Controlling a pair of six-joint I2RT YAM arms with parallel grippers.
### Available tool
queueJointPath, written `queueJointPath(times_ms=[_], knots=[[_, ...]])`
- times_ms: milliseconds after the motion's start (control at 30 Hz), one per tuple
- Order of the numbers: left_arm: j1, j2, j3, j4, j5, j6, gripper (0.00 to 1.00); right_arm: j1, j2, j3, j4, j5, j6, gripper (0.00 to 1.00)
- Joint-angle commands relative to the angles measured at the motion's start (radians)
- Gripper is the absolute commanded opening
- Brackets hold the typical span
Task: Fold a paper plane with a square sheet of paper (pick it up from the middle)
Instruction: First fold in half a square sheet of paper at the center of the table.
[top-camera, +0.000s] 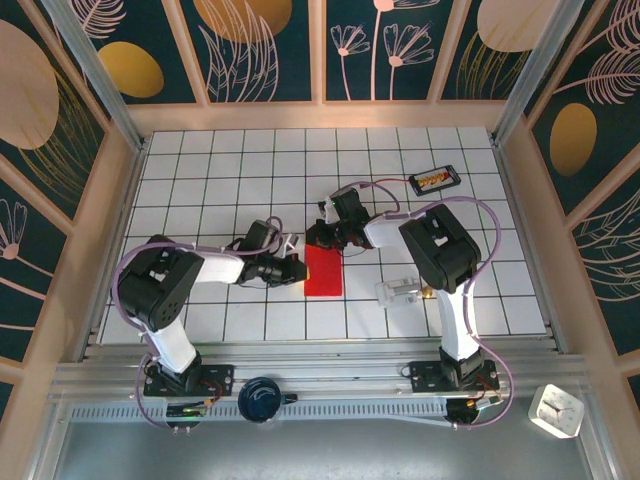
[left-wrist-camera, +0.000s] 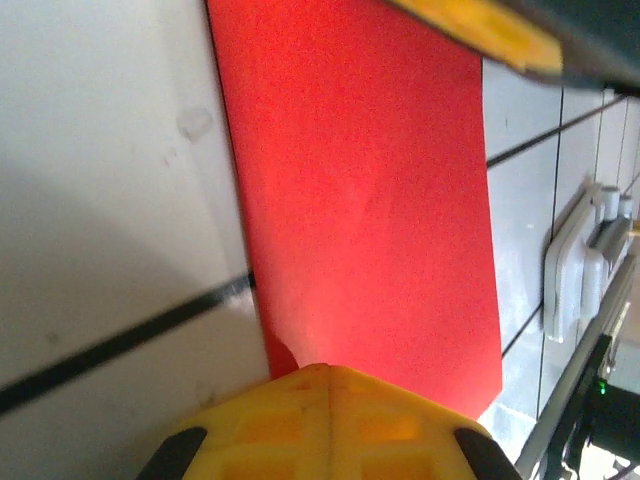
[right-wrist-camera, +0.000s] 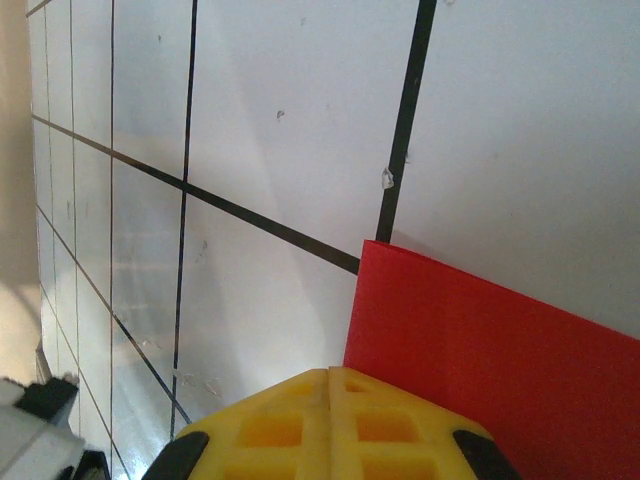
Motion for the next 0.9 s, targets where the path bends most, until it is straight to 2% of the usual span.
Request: queueJointPath(times_ms=[0,500,867], knots=[[-0.029,-0.004,-0.041,-0.113,0.056,0.023,0.00,-0.007,0.075,-0.036,-0.072,0.079,0.006,0.04],[-0.056,-0.056,-0.136,-0.137,0.073,0.027,0.00,-0.009,0.074,-0.038,-0.077,0.087,0.008,0.04],[-0.072,-0.107,-0.132,-0.245,0.054,0.086,0.00,-0.008,0.075,-0.032,-0.085,0.088,0.009,0.04]])
